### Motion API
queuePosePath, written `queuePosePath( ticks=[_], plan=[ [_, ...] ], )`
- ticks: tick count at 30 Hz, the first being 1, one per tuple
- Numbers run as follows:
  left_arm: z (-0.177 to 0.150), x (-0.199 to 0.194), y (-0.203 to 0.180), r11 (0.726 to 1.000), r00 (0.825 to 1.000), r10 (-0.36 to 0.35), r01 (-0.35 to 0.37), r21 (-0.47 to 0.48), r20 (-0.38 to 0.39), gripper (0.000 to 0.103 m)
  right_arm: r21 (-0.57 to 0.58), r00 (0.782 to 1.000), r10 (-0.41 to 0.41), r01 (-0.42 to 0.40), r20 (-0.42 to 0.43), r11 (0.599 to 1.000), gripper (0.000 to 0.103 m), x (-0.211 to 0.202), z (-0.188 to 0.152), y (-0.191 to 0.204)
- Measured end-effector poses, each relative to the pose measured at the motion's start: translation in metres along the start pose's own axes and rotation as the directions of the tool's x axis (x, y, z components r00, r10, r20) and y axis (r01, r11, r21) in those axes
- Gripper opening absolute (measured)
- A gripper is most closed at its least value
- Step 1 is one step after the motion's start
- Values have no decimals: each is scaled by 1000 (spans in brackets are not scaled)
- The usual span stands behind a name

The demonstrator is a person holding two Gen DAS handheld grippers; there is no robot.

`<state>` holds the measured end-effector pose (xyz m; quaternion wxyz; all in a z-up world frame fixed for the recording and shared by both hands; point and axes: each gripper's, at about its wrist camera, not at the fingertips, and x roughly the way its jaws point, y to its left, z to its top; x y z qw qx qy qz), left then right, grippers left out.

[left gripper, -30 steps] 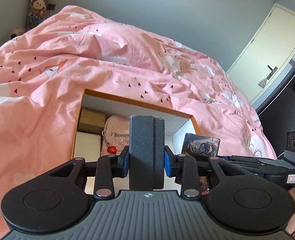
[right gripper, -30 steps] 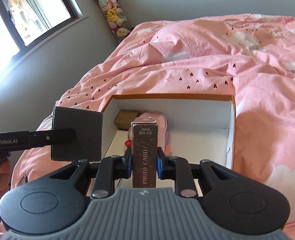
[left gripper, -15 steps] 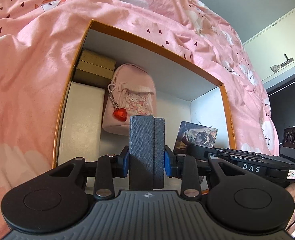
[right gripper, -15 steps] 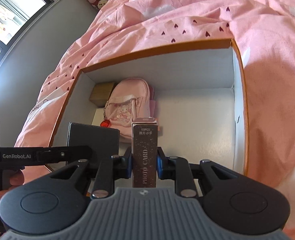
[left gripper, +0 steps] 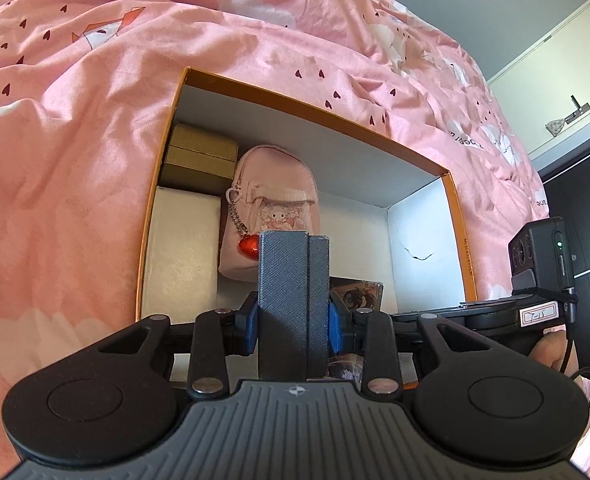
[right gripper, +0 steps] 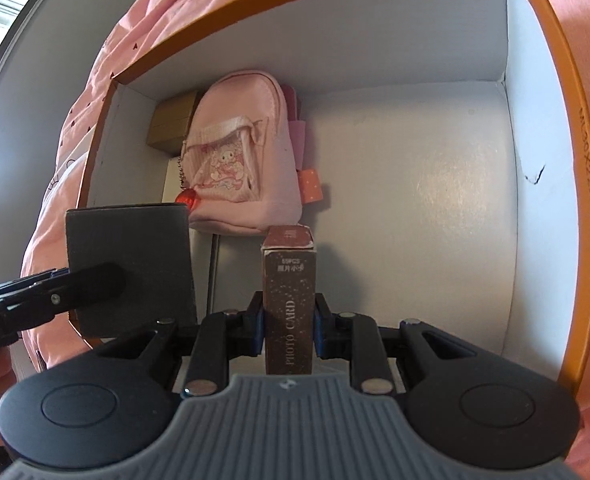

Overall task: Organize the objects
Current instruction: 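Lower the PHOTO CARD box into the shoebox and open the right gripper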

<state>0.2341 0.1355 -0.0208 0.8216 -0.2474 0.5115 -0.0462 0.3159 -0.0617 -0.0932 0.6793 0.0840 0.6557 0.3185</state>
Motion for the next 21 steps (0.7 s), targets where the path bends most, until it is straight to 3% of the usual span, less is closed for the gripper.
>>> queuePosePath(
  ticks=[9, 13, 21],
  plan=[
    [-3, 9, 0, 999, 999, -32, 32, -3, -31, 37, 55, 994, -4, 10, -112, 998, 28, 23, 10, -9],
    [-6, 9, 3, 999, 999, -36, 36, -6, -41, 37, -40, 992, -88, 85, -86, 996, 43, 16, 7, 2],
    [-7, 7, 6, 1000, 999, -12, 13, 7, -49, 37, -148, 976, -185, 167, -114, 975, 47, 19, 1, 18]
  ],
)
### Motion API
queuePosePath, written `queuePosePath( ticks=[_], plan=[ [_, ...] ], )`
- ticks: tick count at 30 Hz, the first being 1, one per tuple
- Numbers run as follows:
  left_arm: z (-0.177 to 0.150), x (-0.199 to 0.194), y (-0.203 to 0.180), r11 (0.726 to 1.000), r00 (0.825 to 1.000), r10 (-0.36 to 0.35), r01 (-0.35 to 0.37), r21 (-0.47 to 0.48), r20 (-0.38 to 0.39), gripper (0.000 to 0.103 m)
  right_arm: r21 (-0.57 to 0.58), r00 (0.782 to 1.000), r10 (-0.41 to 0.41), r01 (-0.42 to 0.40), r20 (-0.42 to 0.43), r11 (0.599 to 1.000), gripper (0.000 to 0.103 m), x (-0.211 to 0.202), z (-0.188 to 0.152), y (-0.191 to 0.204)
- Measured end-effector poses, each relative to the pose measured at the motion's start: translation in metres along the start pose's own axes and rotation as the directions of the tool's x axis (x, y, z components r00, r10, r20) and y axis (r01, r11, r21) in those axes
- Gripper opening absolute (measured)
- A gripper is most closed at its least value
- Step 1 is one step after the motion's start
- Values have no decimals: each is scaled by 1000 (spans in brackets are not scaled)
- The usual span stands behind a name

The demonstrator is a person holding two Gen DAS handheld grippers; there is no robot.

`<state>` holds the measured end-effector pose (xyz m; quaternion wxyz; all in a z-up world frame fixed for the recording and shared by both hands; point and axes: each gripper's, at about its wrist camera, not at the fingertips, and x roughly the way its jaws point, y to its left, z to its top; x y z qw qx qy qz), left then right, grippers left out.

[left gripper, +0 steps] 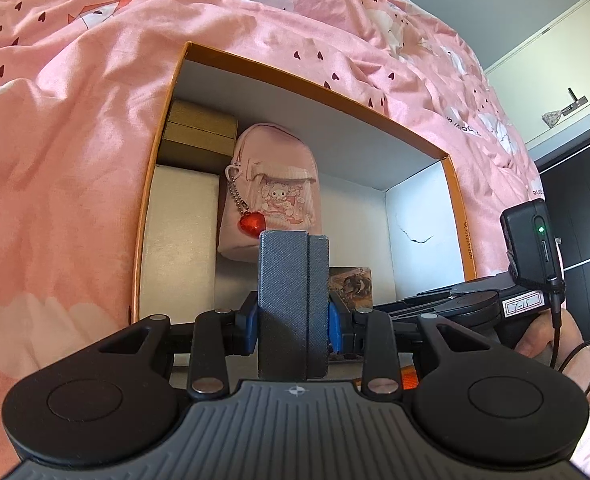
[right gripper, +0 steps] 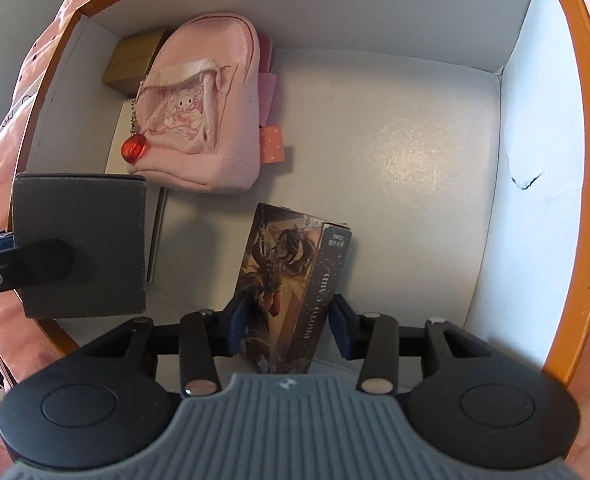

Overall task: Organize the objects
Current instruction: 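Lower the PHOTO CARD box into the shoebox and open the right gripper, then lower the black box into the shoebox beside the card and open left gripper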

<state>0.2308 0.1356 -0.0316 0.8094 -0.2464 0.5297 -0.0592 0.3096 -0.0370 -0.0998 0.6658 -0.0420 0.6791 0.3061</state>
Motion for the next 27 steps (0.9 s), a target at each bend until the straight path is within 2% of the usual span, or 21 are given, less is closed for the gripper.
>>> queuePosePath(
  ticks=[3, 4, 9, 16, 21, 25, 27],
  plan=[
    [2, 4, -1, 999, 999, 34, -33, 15, -43, 37, -25, 999, -37, 37, -3, 999, 48, 0, 2, 5],
    [3, 7, -1, 999, 997, 41, -40, 16, -63, 38, -31, 999, -48, 48, -3, 998, 45, 0, 2, 7],
    [12, 30, 7, 998, 986, -10, 1, -56, -169, 37, -43, 998, -66, 66, 3, 997, 38, 0, 2, 10],
    [14, 56, 9, 995, 978, -25, 5, -99, -206, 38, -50, 998, -65, 66, 18, 997, 36, -2, -1, 15],
    [14, 67, 3, 997, 973, 43, -55, -45, -228, 38, -61, 997, -69, 70, 24, 996, 36, -2, -3, 20],
    [11, 62, -4, 995, 971, 95, -92, 23, -218, 55, -66, 997, -68, 70, 32, 995, 36, -3, -5, 23],
    [10, 56, -9, 990, 971, 134, -121, 77, -196, 58, -71, 997, -70, 72, 35, 995, 36, -3, -6, 25]
  ],
)
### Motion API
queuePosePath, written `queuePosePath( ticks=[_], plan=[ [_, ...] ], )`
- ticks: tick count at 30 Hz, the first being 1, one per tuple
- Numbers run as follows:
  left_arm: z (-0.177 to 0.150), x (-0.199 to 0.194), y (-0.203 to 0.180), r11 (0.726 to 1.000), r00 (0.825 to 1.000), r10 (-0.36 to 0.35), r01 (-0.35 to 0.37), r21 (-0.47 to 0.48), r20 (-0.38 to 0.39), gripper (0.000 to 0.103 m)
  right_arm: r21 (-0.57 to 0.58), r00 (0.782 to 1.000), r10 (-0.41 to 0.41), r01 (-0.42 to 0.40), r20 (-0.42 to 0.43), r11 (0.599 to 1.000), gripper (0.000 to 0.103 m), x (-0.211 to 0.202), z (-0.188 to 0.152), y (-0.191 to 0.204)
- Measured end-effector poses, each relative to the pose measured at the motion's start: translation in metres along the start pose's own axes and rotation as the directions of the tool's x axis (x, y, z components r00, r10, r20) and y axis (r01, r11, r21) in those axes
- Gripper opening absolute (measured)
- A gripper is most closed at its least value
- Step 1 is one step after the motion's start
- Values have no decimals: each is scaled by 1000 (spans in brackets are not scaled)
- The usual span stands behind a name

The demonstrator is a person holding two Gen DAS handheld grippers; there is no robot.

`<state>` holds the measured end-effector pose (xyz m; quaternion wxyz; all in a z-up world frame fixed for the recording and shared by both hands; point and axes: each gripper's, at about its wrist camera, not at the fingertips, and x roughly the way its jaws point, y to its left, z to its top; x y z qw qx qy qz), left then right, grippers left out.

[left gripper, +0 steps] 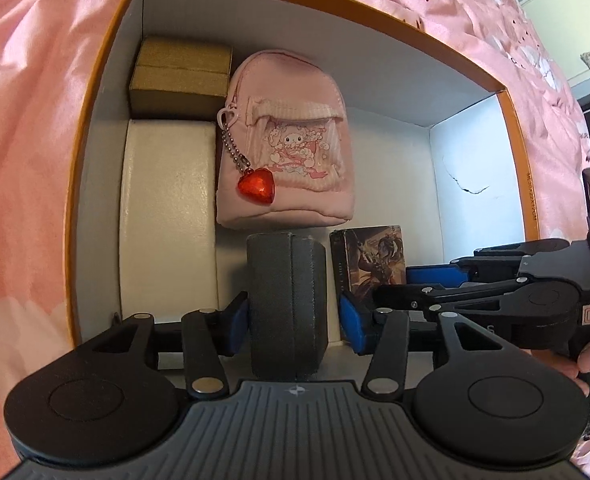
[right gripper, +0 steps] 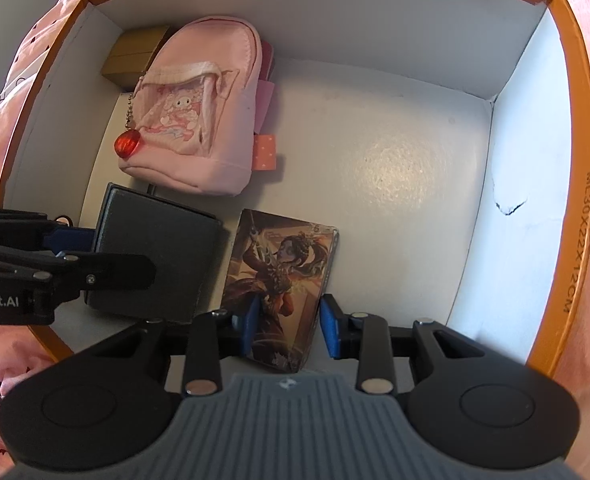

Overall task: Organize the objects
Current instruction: 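Lower the black box into the shoebox beside the card and open left gripper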

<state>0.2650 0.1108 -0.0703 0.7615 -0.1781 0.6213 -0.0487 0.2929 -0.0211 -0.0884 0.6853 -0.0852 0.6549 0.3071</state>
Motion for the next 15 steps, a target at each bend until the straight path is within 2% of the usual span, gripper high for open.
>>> queuePosePath(
  ticks=[5, 6, 8, 9, 15],
  plan=[
    [-1, -14, -9, 995, 998, 55, -58, 76, 43, 57, -3, 1000, -2, 2, 2, 1000, 36, -1, -2, 3],
    [-1, -14, -11, 993, 996, 72, -76, 92, 46, 55, -3, 1000, -3, 3, 2, 1000, 36, -1, -3, 3],
    [-3, -13, -14, 987, 993, 112, -117, 115, 48, 45, -3, 1000, -5, 5, 3, 1000, 36, -2, -4, 4],
    [-3, -13, -14, 984, 990, 128, -133, 122, 53, 45, -4, 1000, -7, 7, 4, 1000, 36, -2, -4, 5],
    [-3, -9, -14, 982, 991, 126, -131, 135, 48, 41, -13, 1000, -15, 16, 11, 1000, 36, -7, -8, 10]
  ],
)
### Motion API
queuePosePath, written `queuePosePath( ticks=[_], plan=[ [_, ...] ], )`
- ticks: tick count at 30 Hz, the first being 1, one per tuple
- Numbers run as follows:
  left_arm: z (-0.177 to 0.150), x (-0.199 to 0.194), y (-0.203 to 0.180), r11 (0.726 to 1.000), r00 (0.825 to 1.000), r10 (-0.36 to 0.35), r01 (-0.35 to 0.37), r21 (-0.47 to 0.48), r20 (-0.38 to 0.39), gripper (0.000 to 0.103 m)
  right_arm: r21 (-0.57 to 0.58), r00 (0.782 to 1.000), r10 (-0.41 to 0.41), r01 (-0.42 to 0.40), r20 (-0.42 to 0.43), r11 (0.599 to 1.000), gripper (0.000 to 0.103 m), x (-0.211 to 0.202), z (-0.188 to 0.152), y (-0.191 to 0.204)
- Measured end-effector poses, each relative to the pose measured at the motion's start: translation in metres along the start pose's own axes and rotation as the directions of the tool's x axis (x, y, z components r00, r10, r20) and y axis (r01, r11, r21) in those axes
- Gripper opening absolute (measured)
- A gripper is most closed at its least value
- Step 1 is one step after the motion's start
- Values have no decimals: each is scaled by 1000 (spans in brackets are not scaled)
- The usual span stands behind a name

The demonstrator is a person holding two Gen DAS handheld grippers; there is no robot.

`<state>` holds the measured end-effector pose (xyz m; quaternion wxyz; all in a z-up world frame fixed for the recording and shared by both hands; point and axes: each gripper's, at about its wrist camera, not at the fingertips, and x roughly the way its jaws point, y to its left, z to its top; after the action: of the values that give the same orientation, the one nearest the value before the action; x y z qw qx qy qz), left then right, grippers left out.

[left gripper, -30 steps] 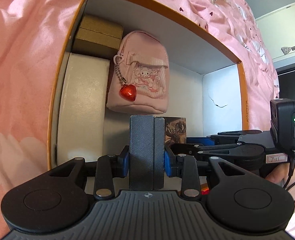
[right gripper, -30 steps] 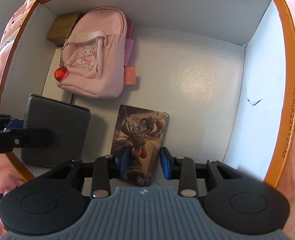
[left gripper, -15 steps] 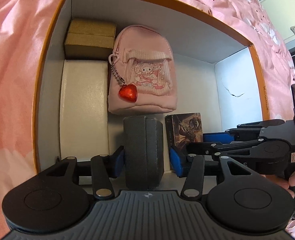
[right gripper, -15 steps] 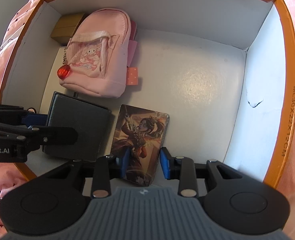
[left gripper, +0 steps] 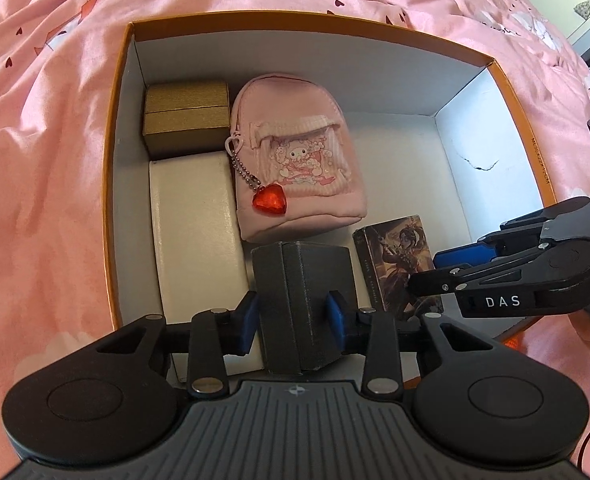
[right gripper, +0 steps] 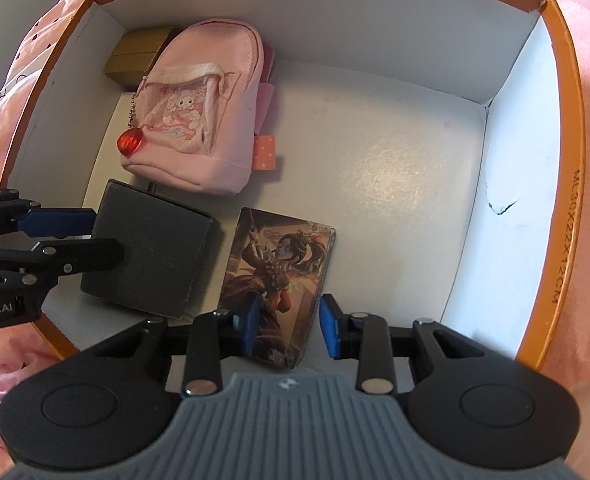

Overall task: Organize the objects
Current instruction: 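Lower the black box into the shoebox beside the card and open left gripper, then withdraw both grippers up out of the shoebox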

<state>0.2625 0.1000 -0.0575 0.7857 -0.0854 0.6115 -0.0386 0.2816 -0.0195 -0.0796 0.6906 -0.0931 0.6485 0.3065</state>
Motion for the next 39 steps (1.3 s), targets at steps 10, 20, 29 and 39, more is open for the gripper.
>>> queuePosePath(
  ticks=[10, 20, 29, 39],
  plan=[
    [1, 22, 4, 996, 998, -48, 46, -74, -36, 32, -9, 1000, -12, 13, 4, 1000, 35, -5, -3, 6],
    [-4, 15, 1, 999, 1000, -5, 5, -44, 9, 34, -6, 1000, 9, -9, -13, 1000, 32, -2, -7, 10],
    [-5, 3, 1, 999, 999, 7, -4, -46, 52, 34, -14, 998, 64, -64, -2, 998, 24, -2, -10, 16],
    [-19, -18, -4, 999, 992, -21, 27, -46, 127, 34, -35, 998, 48, -47, 35, 998, 26, -16, -18, 24]
  ],
)
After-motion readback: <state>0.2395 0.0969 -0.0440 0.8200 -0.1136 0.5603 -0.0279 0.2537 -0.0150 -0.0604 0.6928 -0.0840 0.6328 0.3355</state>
